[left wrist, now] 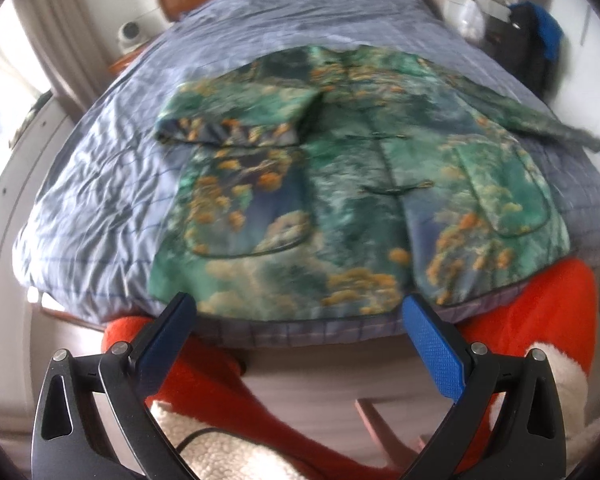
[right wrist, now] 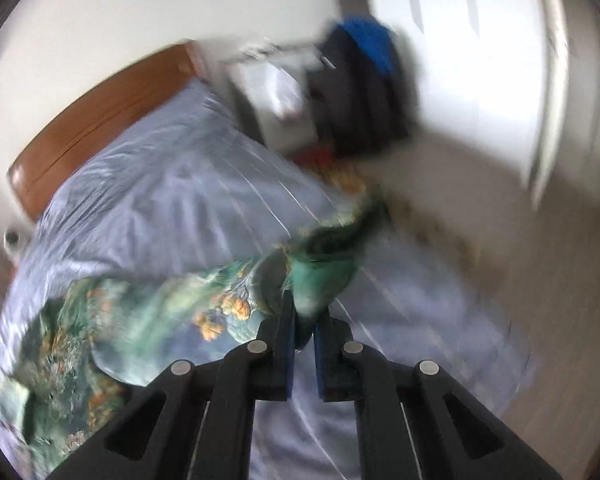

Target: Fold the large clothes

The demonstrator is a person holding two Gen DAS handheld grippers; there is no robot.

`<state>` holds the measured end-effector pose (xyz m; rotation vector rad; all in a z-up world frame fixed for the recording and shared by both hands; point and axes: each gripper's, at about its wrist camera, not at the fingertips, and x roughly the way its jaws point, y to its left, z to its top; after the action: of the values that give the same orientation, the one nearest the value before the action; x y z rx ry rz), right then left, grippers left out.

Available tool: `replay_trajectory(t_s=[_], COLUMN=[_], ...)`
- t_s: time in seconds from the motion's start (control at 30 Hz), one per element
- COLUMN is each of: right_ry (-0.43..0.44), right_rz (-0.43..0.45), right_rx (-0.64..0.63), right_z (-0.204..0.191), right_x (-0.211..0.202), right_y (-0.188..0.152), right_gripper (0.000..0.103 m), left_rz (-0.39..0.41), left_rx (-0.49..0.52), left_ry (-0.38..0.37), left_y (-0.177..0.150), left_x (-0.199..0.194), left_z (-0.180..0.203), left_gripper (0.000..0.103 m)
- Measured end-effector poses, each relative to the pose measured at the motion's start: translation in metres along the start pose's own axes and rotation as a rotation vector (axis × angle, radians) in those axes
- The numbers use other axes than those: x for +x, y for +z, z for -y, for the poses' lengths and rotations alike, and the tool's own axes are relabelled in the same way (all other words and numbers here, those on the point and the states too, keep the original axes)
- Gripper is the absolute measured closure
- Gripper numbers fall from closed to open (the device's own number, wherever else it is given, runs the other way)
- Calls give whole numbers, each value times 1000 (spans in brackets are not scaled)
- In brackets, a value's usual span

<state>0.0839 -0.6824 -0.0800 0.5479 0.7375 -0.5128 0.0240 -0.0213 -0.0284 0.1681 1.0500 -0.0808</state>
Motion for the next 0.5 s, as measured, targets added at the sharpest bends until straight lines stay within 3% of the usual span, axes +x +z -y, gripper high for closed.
replay_trajectory(t_s=[0.17, 0.27, 0.3, 0.37, 0.43, 0.5], right_ry=[-5, 29, 38, 48, 17, -9], right_rz=[-166, -149, -146, -143, -126, -95], right_rx=[205, 256, 263, 290, 310, 295], right_z=[49, 65, 67, 73, 85, 87], right_x=[59, 61, 59, 51, 30, 7], right_y=[-63, -76, -77, -77, -77, -80], right_gripper=[97, 96, 92, 75, 53, 47], left_rz=[21, 9, 11, 44, 85, 125], left_rx=[35, 21, 17, 14, 16, 27], left_ry=[39, 62, 61, 76, 104, 108], left_y=[2, 6, 8, 19, 38, 64], left_x=[-12, -8, -6, 0, 7, 17], left_z=[4, -10, -15, -29, -43, -55], left_gripper=[0, 0, 0, 0, 0, 0])
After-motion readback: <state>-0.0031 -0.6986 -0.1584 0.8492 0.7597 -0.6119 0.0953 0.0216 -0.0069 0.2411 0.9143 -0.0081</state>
